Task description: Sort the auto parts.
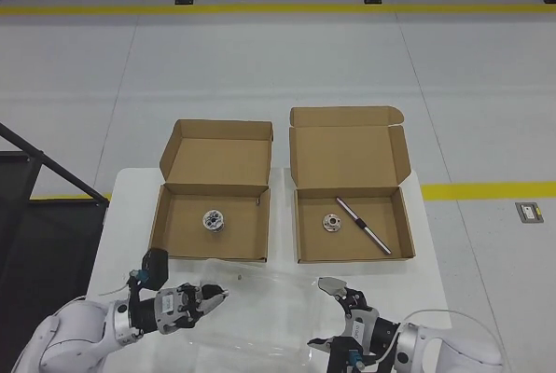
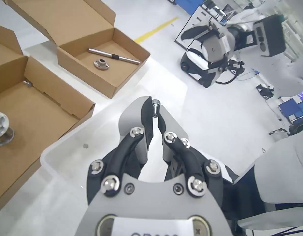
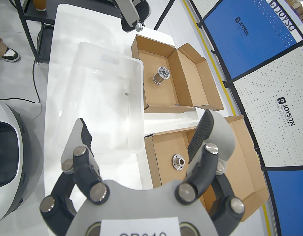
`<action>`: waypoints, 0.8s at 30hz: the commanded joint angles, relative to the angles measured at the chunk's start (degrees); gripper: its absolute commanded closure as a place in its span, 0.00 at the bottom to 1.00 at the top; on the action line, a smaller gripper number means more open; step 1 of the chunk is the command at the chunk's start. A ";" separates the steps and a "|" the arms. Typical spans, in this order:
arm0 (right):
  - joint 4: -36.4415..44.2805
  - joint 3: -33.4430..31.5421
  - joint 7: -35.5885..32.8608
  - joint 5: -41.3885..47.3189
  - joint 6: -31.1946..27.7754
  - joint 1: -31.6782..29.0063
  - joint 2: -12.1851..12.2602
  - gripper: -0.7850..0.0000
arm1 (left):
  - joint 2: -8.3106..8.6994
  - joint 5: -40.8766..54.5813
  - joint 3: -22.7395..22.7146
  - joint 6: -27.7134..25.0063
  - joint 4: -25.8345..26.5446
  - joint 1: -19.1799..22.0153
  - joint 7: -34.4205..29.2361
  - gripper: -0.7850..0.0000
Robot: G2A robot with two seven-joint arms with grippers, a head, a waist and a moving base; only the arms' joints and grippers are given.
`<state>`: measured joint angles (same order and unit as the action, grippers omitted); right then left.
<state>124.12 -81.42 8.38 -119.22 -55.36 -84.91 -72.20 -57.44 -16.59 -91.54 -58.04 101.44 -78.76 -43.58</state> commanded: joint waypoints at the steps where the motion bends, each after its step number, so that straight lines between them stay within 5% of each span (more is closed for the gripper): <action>1: 0.00 0.00 0.01 -0.02 0.00 -0.01 0.00 0.00 | 0.43 0.68 0.20 0.04 0.12 0.26 -0.49 1.00; 5: 0.00 0.00 0.01 -0.02 0.00 -0.01 0.00 0.00 | 0.88 -3.88 -0.55 3.54 -0.27 1.40 -0.87 1.00; 9: 0.00 0.00 0.01 -0.02 0.00 -0.01 0.00 0.00 | 0.73 -16.15 -0.40 19.08 3.60 3.57 -0.74 1.00; 13: 0.00 0.00 0.01 -0.02 0.00 -0.01 0.00 0.00 | 0.75 -21.97 0.46 28.21 3.06 7.71 -1.86 1.00; 24: 0.00 0.00 0.01 -0.02 0.00 -0.01 0.00 0.00 | 0.78 -22.90 0.74 29.10 2.90 8.49 -2.57 1.00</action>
<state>124.12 -81.42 8.38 -119.22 -55.36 -84.91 -72.20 -56.66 -39.49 -90.80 -28.94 104.35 -70.27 -46.15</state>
